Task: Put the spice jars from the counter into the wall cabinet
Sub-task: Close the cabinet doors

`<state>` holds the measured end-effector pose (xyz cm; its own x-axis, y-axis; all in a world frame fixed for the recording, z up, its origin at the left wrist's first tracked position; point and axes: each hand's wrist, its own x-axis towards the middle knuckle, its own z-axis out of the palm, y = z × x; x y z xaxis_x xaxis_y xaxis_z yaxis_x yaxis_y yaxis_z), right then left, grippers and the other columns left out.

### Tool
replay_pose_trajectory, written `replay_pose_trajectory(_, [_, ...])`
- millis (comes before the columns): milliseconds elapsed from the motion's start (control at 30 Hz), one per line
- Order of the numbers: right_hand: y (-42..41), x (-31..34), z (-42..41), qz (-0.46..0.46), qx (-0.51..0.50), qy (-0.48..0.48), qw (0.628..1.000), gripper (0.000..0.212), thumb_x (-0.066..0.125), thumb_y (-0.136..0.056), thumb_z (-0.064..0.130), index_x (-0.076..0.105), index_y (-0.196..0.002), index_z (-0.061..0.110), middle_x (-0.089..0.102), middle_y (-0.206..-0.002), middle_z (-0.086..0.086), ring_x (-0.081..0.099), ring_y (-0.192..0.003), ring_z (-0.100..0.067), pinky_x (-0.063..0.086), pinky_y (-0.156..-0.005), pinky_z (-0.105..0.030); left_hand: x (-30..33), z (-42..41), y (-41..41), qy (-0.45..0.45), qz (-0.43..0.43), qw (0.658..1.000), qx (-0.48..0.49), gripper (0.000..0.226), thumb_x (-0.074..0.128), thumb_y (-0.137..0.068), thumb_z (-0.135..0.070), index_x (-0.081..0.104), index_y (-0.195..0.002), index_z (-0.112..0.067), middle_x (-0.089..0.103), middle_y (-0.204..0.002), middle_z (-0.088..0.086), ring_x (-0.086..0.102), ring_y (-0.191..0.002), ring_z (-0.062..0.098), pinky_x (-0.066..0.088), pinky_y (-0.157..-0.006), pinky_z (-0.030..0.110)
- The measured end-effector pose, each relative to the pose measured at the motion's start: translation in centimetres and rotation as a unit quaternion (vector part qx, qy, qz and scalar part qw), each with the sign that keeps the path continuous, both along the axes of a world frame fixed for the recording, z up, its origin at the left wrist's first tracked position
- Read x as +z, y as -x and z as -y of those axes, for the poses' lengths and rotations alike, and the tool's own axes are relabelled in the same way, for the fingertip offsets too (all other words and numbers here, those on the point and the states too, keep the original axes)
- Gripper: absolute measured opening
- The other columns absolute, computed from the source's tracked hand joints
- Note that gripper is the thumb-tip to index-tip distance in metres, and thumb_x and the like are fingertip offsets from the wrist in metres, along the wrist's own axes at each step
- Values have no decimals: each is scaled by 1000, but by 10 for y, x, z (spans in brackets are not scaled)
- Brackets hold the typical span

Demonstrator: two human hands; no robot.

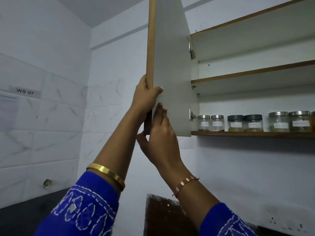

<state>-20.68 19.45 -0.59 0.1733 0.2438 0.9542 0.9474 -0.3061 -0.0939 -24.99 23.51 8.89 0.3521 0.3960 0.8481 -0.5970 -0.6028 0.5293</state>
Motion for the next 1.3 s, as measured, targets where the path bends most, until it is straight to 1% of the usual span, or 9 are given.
replay_pose_trajectory(100, [-9, -2, 23, 1, 11, -26, 1000, 82, 60, -83, 26, 17, -147, -1, 35, -146, -26, 49, -126, -40, 49, -98, -43, 0, 27, -8, -17, 3, 1000, 18, 45, 51, -90, -7, 40, -133, -10, 54, -128, 9, 56, -107, 22, 50, -87, 28])
replay_pose_trajectory(200, [-17, -4, 54, -12, 30, -34, 999, 79, 55, -83, 25, 16, -147, 2, 47, -137, -24, 58, -115, -36, 53, -92, -44, 0, 59, -19, -33, 4, 999, 37, 51, 50, -89, -4, 36, -137, -11, 52, -130, 8, 53, -98, 15, 47, -63, 9])
replay_pose_trajectory(333, [-29, -7, 103, -31, 56, -56, 996, 70, 55, -85, 16, 21, -145, 3, 58, -125, -18, 65, -103, -30, 55, -83, -37, 0, 105, -36, -45, 3, 997, 58, 60, 49, -87, -1, 29, -142, -13, 52, -130, 6, 51, -90, 13, 43, -53, 6])
replay_pose_trajectory(533, [-52, -10, 175, -99, 93, -90, 987, 41, 56, -88, 9, 42, -127, 5, 68, -103, -13, 66, -92, -29, 53, -72, -37, -11, 176, -73, -81, -15, 993, 89, 70, 43, -85, 1, 15, -148, -15, 47, -138, 13, 56, -108, 31, 46, -74, 31])
replay_pose_trajectory(633, [-74, -11, 206, -118, 95, -98, 983, 36, 54, -90, 11, 44, -124, 1, 68, -102, -16, 66, -91, -30, 53, -71, -37, -22, 206, -97, -110, -36, 989, 89, 76, 46, -85, -2, 7, -149, -12, 32, -151, 13, 41, -131, 33, 40, -106, 41])
replay_pose_trajectory(733, [-101, -11, 237, -143, 112, -111, 977, 37, 50, -91, 17, 46, -123, -2, 66, -105, -19, 64, -96, -33, 52, -73, -41, -31, 232, -119, -143, -69, 983, 90, 79, 51, -88, -6, 1, -149, -11, 13, -158, 10, 19, -144, 27, 24, -117, 37])
replay_pose_trajectory(1000, [-178, -10, 297, -218, 111, -128, 961, 40, 47, -95, 11, 43, -134, 9, 64, -120, -10, 59, -111, -23, 44, -79, -23, -30, 271, -189, -230, -127, 962, 80, 87, 58, -89, -27, -3, -149, -12, -2, -159, 8, 4, -147, 23, 17, -118, 38])
replay_pose_trajectory(1200, [-239, -11, 318, -275, 152, -173, 933, 31, 49, -93, 6, 52, -124, 10, 64, -105, -4, 63, -105, -25, 51, -95, -45, -37, 279, -248, -294, -114, 945, 91, 80, 50, -92, -36, -2, -149, -14, -6, -159, 8, 0, -147, 22, 10, -120, 42])
replay_pose_trajectory(1300, [-263, -9, 327, -306, 187, -195, 913, 31, 47, -94, 1, 51, -124, 4, 61, -108, -7, 61, -109, -27, 52, -95, -38, -46, 271, -276, -341, -110, 927, 109, 74, 46, -94, -35, 0, -149, -17, -6, -159, 7, -1, -147, 22, 4, -119, 43])
